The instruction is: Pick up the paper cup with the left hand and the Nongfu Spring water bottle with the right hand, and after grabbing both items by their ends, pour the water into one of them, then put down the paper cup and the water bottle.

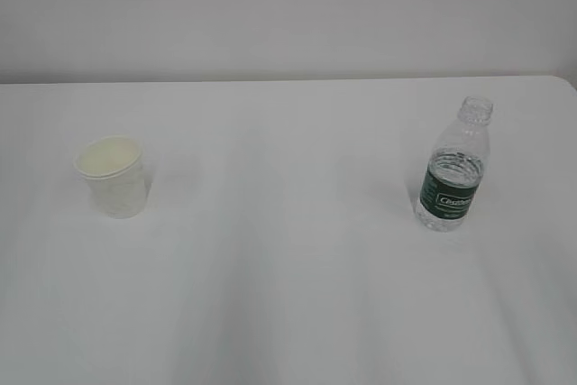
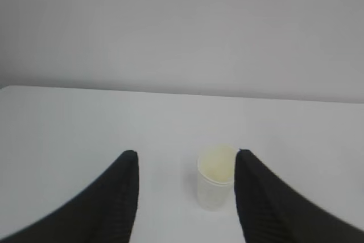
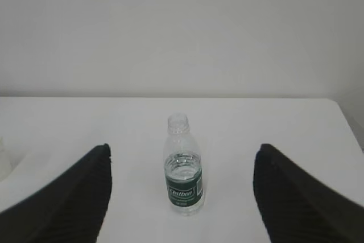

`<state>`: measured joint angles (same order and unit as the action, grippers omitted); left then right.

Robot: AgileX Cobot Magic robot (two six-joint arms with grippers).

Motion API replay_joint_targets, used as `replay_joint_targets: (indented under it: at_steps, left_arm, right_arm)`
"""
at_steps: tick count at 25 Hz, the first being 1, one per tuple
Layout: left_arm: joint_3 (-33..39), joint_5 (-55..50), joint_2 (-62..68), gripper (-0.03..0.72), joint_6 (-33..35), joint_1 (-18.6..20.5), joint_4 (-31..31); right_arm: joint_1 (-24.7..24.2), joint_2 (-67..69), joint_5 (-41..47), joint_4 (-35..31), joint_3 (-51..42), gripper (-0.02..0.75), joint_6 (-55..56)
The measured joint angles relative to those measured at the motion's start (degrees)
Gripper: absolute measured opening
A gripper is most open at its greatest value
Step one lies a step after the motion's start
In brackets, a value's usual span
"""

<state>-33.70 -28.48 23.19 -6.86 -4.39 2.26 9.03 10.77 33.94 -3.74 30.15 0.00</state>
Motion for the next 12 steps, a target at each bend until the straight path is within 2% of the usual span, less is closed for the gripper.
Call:
replay_joint_targets:
  at_steps: [6,12]
  left_arm:
    - [0.0,3.18,0.0,0.389,0.0,0.0,-0.49]
    - [0.0,4.61,0.14,0.404,1.11,0.0,-0.6]
  right_arm:
    - [0.0,1.75,-4.31,0.31,0.0,0.59,0.0]
    - [0.0,6.62,-12.69,0.53,0.0,0.59,0.0]
